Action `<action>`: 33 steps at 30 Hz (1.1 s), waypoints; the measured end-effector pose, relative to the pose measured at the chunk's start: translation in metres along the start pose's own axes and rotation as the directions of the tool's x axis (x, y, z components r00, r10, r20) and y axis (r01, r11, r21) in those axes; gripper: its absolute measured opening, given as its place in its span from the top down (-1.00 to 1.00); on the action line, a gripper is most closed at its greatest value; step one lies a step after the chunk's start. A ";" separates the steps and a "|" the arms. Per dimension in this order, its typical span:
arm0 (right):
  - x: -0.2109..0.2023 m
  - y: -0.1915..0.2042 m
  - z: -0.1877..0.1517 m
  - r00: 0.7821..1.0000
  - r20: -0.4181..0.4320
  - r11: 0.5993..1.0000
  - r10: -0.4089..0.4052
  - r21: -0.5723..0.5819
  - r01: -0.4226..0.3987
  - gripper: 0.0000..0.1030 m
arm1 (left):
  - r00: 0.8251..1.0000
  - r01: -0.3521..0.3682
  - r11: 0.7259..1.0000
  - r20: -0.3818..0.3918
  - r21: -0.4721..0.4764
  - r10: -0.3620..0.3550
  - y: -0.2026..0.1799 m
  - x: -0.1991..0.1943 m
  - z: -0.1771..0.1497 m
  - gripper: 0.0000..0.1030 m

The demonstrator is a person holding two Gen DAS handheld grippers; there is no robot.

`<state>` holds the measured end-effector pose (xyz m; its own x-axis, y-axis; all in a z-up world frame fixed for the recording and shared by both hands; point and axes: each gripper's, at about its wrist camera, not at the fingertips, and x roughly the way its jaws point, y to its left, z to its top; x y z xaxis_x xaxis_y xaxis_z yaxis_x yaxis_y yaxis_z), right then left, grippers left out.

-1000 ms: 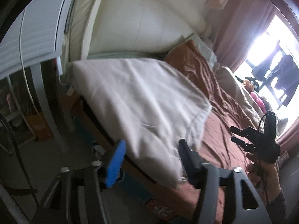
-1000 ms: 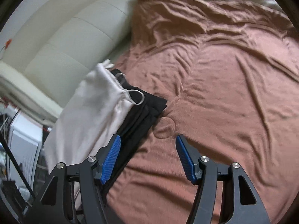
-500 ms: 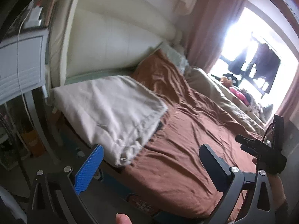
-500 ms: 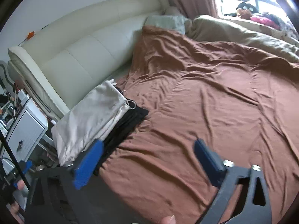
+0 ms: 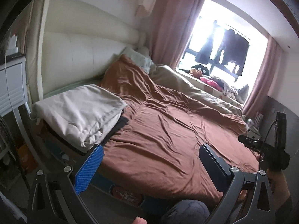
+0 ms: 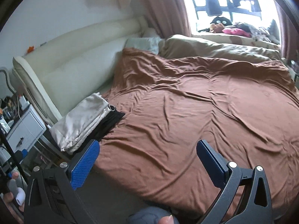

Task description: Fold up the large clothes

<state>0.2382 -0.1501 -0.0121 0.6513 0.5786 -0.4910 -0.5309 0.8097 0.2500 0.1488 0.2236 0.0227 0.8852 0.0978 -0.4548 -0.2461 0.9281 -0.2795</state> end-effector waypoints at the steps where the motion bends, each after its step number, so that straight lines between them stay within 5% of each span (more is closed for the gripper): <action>1: -0.006 -0.002 -0.005 1.000 0.003 1.000 -0.002 0.008 0.002 -1.00 | 1.000 -0.005 1.000 -0.006 0.019 0.005 -0.006 -0.002 -0.003 -0.99; 13: -0.099 -0.038 -0.075 0.994 0.079 0.995 -0.076 0.065 0.071 -1.00 | 0.997 0.069 0.992 0.016 0.108 -0.072 -0.046 -0.051 -0.041 -0.99; 33: -0.180 -0.010 -0.182 0.990 0.107 0.995 -0.097 0.018 0.096 -1.00 | 0.994 0.101 0.980 0.031 0.172 -0.108 -0.065 -0.120 -0.110 -0.99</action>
<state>0.0274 -0.2804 -0.0784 0.7540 0.5043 -0.4209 -0.4562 0.8631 0.2168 0.0151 0.1125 0.0025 0.9183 0.0081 -0.3959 -0.0838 0.9811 -0.1743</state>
